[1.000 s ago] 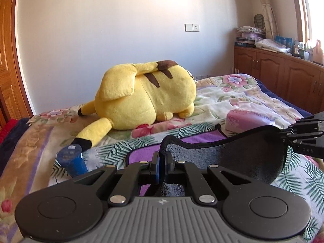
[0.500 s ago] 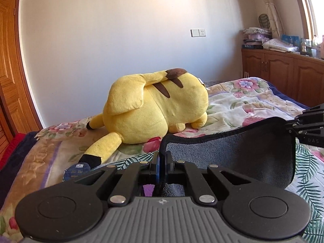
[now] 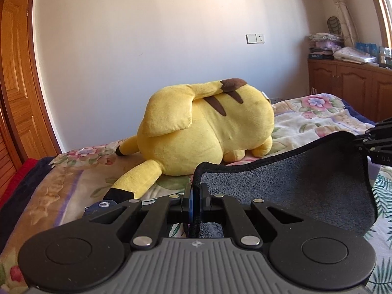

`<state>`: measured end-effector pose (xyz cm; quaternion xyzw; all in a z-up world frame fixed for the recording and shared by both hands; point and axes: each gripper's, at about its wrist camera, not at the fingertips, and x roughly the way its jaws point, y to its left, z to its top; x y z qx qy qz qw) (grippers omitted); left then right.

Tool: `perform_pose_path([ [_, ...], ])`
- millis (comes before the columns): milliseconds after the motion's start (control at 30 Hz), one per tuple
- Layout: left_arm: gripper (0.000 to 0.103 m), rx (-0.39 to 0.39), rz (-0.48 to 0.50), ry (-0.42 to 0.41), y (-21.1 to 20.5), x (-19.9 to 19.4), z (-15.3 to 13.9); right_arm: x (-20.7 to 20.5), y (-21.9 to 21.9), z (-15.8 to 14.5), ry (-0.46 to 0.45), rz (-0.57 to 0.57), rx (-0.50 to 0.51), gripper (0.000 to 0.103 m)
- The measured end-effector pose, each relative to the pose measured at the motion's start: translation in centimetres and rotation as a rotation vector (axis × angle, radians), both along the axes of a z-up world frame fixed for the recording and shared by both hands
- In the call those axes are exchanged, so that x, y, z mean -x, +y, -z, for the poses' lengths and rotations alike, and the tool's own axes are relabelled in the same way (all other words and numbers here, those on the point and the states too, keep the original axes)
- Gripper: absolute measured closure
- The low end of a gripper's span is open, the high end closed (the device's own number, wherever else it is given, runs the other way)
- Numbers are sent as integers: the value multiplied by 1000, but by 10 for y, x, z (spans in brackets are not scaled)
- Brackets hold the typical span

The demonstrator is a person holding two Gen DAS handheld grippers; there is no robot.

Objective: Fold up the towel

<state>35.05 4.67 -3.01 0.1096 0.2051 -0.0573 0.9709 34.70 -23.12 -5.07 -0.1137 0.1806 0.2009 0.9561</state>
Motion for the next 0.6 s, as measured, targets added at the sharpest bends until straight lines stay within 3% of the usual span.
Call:
perform_pose_path([
  [133,103,-68,-18,-14,-7,-6,11,-10,-1,3,-1,-10,-1,100],
  [600,103,-78,-56,-20,-11,-45,38,-43,-3,33,17,28,-33,100],
])
